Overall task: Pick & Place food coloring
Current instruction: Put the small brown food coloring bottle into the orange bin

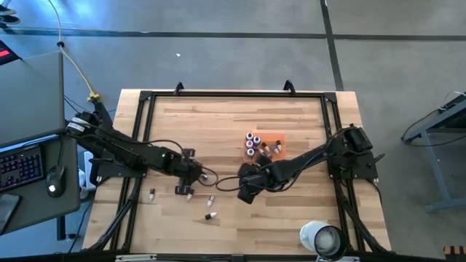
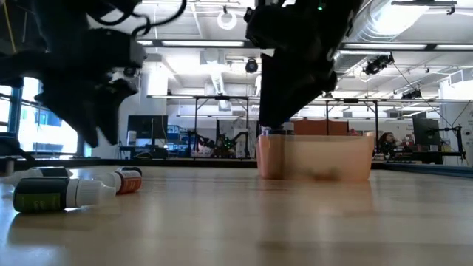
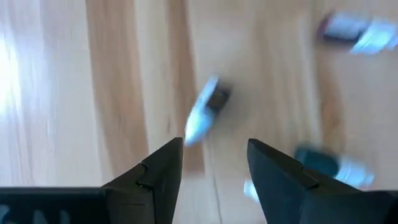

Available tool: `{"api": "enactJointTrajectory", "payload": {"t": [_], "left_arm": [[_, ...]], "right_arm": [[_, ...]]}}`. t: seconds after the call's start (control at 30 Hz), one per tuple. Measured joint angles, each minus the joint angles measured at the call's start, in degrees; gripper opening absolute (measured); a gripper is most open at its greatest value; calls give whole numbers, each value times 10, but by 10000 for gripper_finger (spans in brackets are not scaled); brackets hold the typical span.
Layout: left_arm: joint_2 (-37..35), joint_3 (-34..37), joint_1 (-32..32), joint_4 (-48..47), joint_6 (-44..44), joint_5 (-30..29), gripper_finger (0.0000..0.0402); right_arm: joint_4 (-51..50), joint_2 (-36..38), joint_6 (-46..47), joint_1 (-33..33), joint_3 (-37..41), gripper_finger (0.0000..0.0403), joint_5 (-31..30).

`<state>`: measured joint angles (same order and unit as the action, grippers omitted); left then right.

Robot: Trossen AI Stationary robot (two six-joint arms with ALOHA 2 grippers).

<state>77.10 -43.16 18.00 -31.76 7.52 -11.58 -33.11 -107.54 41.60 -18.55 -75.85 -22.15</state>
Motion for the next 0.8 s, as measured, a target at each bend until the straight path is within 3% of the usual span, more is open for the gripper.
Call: {"api": "enactJointTrajectory", "payload": {"t": [0.27,0.6,0.8], "left_arm": [[32,0,-2,114,-77,-21,177],[125,0,-23,124,-40,-3,177],[136,-2,-40,126,-21,12,177]], "right_arm": [[-1,2,-11,-16,0,128,-8],[-67,11,-1,-46,0,128,-30],[-98,11,39,-62,0,129,-35]]}}
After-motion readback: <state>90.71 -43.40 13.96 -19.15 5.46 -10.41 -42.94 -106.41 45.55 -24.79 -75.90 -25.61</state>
